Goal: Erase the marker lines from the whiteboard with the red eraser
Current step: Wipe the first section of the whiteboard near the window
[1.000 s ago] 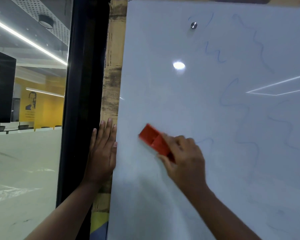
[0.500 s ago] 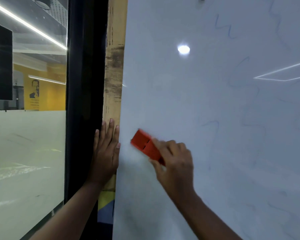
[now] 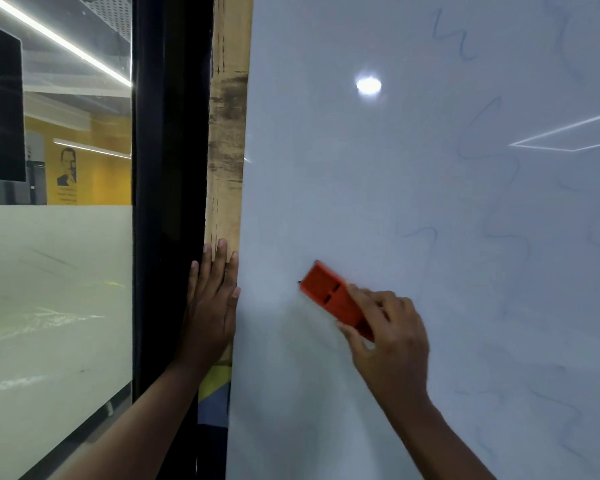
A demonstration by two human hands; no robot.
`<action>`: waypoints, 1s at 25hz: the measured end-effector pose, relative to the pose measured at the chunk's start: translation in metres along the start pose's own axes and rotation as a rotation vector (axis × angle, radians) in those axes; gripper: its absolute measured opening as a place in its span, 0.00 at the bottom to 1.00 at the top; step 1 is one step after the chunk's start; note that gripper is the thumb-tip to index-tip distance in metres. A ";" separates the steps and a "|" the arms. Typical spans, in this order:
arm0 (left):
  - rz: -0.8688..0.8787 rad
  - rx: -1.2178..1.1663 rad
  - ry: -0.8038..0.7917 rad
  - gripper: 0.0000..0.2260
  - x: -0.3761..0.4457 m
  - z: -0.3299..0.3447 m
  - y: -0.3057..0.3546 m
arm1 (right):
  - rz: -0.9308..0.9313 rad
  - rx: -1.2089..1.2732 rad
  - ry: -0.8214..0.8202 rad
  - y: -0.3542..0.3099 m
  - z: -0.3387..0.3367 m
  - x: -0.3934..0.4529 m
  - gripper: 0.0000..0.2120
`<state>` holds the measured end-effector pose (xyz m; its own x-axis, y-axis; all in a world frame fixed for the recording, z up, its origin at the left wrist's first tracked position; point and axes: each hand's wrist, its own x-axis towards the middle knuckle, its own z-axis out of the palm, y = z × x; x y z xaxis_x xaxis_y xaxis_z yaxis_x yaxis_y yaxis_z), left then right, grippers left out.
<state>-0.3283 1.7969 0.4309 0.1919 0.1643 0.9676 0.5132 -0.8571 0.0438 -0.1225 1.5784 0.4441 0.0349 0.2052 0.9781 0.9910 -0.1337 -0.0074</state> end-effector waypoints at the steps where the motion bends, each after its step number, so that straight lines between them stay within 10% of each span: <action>1: -0.002 -0.001 0.000 0.28 -0.003 0.001 0.001 | 0.057 -0.002 0.014 0.005 -0.003 -0.005 0.31; 7: -0.023 0.019 -0.047 0.29 -0.024 0.004 0.002 | 0.199 0.121 -0.021 -0.012 0.005 -0.011 0.29; 17: -0.002 0.116 -0.115 0.30 -0.045 0.002 -0.001 | -0.142 0.047 -0.202 -0.046 0.032 -0.060 0.30; 25: -0.037 0.119 -0.181 0.30 -0.089 0.004 0.004 | 0.302 0.060 -0.071 0.023 -0.017 -0.062 0.27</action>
<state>-0.3399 1.7811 0.3437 0.3125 0.2884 0.9051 0.6159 -0.7869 0.0381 -0.1039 1.5455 0.3866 0.3360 0.2320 0.9128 0.9401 -0.1415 -0.3101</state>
